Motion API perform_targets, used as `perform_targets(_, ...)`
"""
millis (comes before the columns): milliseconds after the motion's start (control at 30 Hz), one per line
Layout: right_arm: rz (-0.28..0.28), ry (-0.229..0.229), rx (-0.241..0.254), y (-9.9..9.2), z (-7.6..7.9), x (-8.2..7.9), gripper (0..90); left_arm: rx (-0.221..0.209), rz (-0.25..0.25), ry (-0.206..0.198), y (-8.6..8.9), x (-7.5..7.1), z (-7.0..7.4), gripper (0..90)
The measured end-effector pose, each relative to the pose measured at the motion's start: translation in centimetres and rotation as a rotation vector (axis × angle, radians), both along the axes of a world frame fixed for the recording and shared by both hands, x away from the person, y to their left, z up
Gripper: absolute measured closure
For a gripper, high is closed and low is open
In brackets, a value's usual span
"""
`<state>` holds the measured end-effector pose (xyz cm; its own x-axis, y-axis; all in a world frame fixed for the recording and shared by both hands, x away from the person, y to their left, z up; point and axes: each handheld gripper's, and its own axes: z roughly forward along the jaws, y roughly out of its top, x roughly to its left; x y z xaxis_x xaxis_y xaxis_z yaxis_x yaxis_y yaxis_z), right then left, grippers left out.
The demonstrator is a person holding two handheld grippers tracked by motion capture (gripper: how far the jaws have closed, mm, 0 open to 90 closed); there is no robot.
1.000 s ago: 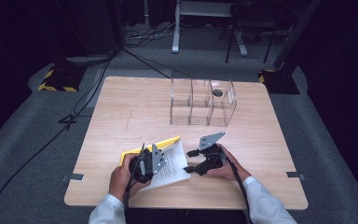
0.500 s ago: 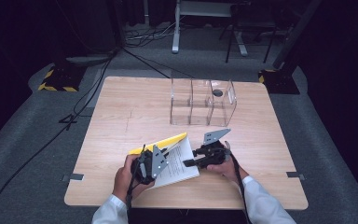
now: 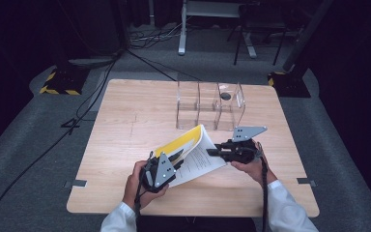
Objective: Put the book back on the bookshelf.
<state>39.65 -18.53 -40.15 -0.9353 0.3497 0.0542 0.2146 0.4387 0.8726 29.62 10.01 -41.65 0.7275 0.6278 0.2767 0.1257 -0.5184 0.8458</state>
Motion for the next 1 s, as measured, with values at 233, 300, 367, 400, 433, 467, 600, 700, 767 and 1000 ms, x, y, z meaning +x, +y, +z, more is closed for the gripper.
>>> perform_targets(233, -0.059, -0.088, -0.080, 0.3, 3.7, -0.9, 81.3, -0.035, 0.022, 0.027, 0.5, 0.7, -0.9, 81.0)
perform_targets(300, -0.068, -0.113, -0.110, 0.7, 4.3, -1.1, 79.8, -0.071, 0.035, 0.043, 0.8, 1.0, -0.9, 83.5)
perform_targets(367, -0.074, -0.114, -0.095, 0.9, 4.6, -1.1, 76.4, -0.099, 0.050, 0.053, 1.1, 1.4, -0.9, 83.9)
perform_targets(400, -0.076, -0.102, -0.080, 1.0, 4.7, -1.0, 75.0, -0.109, 0.062, 0.057, 1.2, 1.5, -1.0, 83.9)
perform_targets(433, -0.076, -0.102, -0.080, 1.0, 4.7, -1.0, 75.0, -0.109, 0.062, 0.057, 1.2, 1.5, -1.0, 84.0)
perform_targets(467, -0.075, -0.108, -0.058, 1.0, 4.7, -0.8, 69.8, -0.136, 0.083, 0.071, 1.4, 1.8, -1.0, 84.1)
perform_targets(600, -0.053, -0.074, 0.015, 0.5, 4.5, -0.5, 55.7, -0.188, 0.120, 0.096, 1.9, 2.6, -1.0, 84.1)
perform_targets(700, -0.016, -0.049, 0.057, 0.2, 4.1, -0.5, 45.6, -0.238, 0.122, 0.121, 2.5, 3.1, -1.1, 84.1)
perform_targets(767, -0.007, -0.046, 0.053, 0.4, 3.7, -0.8, 43.7, -0.244, 0.131, 0.121, 2.6, 3.1, -1.1, 84.1)
perform_targets(1000, -0.083, -0.059, 0.015, 2.4, 0.5, -3.1, 49.8, -0.263, 0.154, 0.127, 3.3, 3.2, -1.3, 84.0)
